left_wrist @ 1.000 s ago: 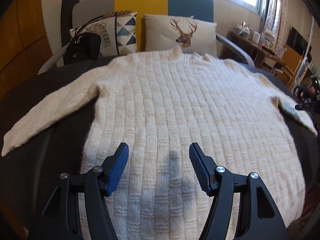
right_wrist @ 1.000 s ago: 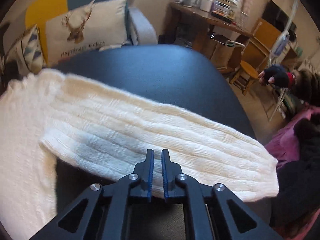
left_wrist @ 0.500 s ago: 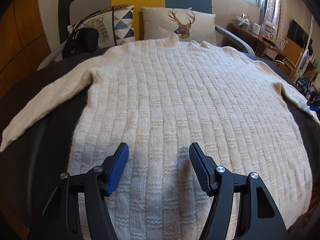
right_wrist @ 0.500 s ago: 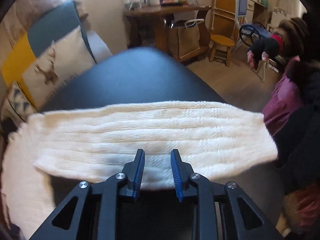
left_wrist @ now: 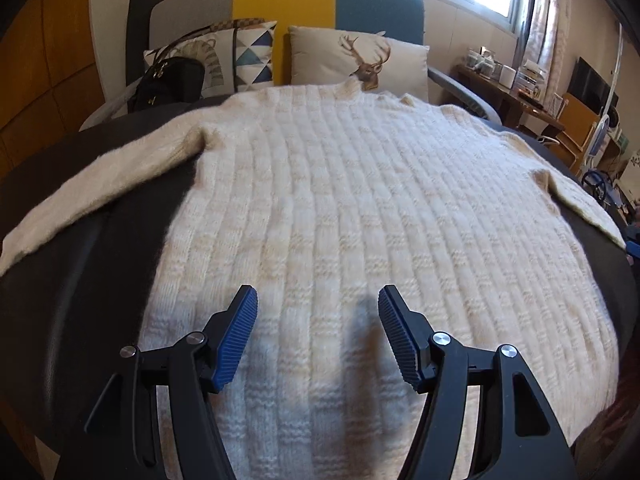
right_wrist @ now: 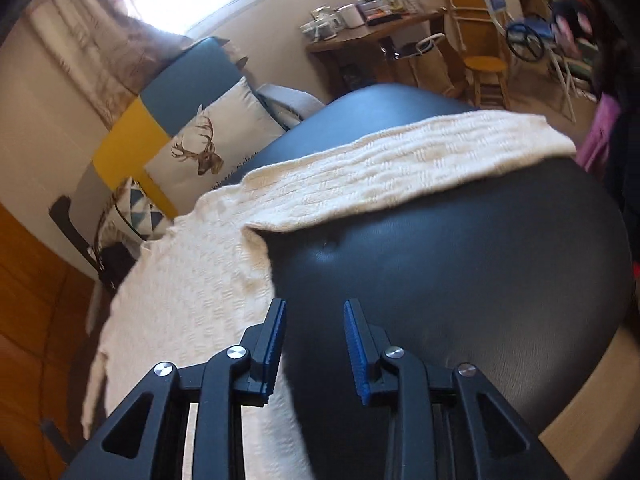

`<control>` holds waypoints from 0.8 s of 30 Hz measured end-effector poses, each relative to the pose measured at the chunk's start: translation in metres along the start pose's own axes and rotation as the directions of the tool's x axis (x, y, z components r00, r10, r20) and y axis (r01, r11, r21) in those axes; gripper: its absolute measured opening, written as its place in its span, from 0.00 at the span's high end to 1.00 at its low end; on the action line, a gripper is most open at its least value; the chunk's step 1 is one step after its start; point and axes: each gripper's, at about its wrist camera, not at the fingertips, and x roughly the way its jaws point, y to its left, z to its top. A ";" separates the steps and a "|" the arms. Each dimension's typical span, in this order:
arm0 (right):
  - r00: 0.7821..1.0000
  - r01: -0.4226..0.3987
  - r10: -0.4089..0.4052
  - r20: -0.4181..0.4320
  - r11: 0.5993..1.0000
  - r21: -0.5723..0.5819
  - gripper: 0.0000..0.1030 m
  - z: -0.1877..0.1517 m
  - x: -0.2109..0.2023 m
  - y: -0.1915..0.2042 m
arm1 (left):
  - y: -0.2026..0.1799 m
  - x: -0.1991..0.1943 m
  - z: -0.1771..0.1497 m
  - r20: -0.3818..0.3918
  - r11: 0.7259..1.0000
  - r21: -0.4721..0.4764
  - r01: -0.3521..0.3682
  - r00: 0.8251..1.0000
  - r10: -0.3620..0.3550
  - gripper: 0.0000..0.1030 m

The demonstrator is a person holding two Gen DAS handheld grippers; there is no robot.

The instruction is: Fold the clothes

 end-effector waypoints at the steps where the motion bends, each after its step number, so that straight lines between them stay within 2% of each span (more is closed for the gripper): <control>1: 1.000 0.013 -0.013 -0.003 1.000 -0.015 0.71 -0.004 -0.004 0.003 | 0.004 0.000 -0.002 0.005 1.000 -0.012 0.015 1.000 -0.015 0.36; 3: 0.999 0.032 -0.032 0.002 0.999 -0.042 0.71 -0.013 -0.016 0.010 | 0.008 -0.005 -0.003 0.015 0.999 -0.027 0.033 0.999 -0.032 0.36; 7: 0.999 0.030 -0.030 0.019 0.999 -0.014 0.71 -0.015 -0.029 0.016 | 0.014 -0.013 0.001 0.031 0.997 -0.046 0.058 0.998 -0.057 0.36; 9: 0.999 0.033 -0.033 0.019 0.999 0.009 0.71 -0.011 -0.030 0.020 | 0.016 -0.015 0.005 0.036 0.998 -0.048 0.040 0.999 -0.038 0.36; 12: 0.999 0.042 -0.042 0.008 0.999 -0.018 0.71 -0.005 -0.027 0.037 | 0.017 -0.016 0.015 0.050 0.999 -0.051 0.006 0.999 -0.003 0.36; 18: 0.998 -0.009 0.002 -0.059 0.992 -0.122 0.71 0.015 0.016 0.082 | 0.022 -0.025 0.023 0.079 0.998 -0.045 -0.051 0.995 0.054 0.36; 24: 0.994 -0.018 -0.010 -0.109 0.968 -0.250 0.71 0.053 0.073 0.136 | 0.024 -0.019 0.029 0.077 0.996 -0.039 -0.078 0.994 0.081 0.36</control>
